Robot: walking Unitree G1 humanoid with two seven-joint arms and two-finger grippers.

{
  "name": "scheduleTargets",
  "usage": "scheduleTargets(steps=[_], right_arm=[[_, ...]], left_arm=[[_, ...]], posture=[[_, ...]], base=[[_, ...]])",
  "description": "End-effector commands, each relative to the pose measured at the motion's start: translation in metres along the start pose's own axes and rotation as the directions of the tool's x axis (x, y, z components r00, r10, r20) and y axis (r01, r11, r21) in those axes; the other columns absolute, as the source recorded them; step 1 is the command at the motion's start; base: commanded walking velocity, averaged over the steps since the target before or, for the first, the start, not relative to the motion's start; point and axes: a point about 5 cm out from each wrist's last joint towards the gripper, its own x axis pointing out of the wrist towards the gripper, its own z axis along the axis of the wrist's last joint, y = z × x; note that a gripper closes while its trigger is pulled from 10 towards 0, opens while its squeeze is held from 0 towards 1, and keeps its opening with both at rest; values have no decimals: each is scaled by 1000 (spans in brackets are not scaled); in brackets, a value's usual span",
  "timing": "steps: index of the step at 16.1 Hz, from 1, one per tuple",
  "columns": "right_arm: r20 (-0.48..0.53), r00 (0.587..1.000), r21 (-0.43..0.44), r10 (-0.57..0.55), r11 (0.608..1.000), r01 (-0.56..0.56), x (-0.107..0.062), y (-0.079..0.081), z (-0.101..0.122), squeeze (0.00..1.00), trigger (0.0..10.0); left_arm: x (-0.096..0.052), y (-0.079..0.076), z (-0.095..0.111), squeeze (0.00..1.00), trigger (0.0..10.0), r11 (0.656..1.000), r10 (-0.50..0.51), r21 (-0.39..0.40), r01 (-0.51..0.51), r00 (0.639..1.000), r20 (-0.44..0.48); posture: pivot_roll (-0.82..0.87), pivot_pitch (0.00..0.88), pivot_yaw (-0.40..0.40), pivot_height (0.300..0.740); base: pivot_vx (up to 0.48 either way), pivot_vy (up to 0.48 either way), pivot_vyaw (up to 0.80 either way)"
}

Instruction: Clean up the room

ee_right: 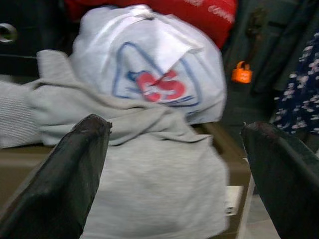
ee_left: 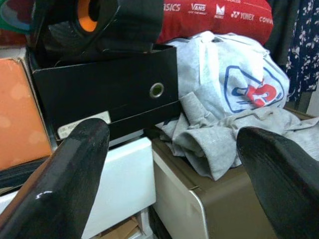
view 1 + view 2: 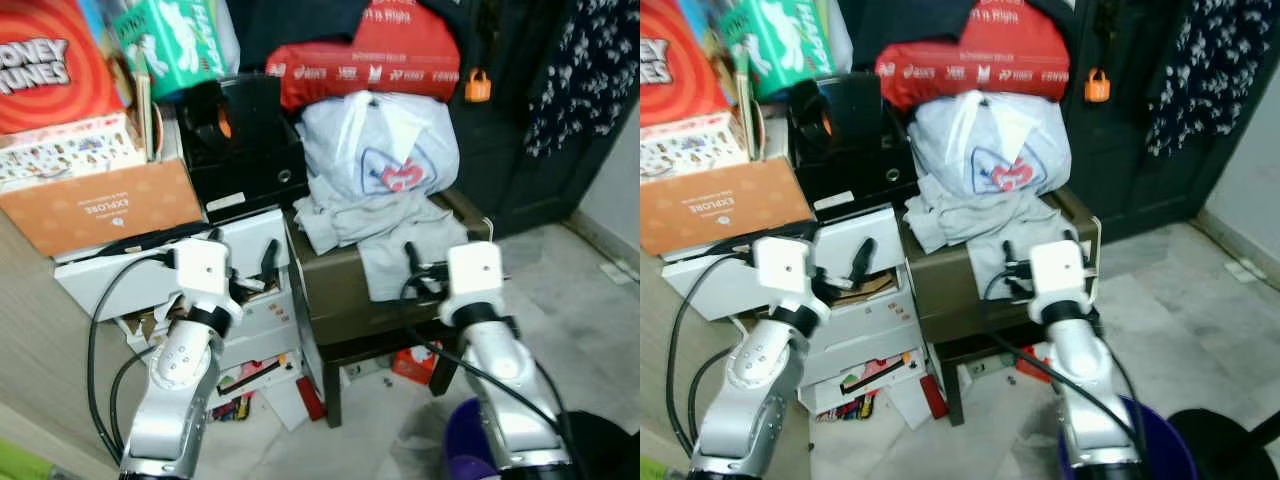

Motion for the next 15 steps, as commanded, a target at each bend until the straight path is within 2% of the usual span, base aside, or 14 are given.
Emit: scheduleTargets(steps=[1,4,7,15], right_arm=[[23,999,12,24,1000,-24,2,8,5,0,10000],[25,999,5,30,1000,-30,2,8,6,0,10000],[24,999,-5,29,1000,-29,2,4,5,0,10000],[29,999,-2,24,1000,-24,4,5,7,0,10000]], left_arm=[[-1,8,0,0,10000,1000,20,8,-20,1000,-2],[0,11,-1,0,10000,998,55,7,-55,998,-11],[1,14,-3,0,10000,997,76,0,-76,997,-24],[2,16,-3,0,10000,995,102,-1,-102,994,-24]], posture=[[-89,0,46,740],[-90,0,45,740],[-93,0,45,740],[-93,0,41,740]], base=[[0,0,0],[0,0,283],[0,0,602],[0,0,625]])
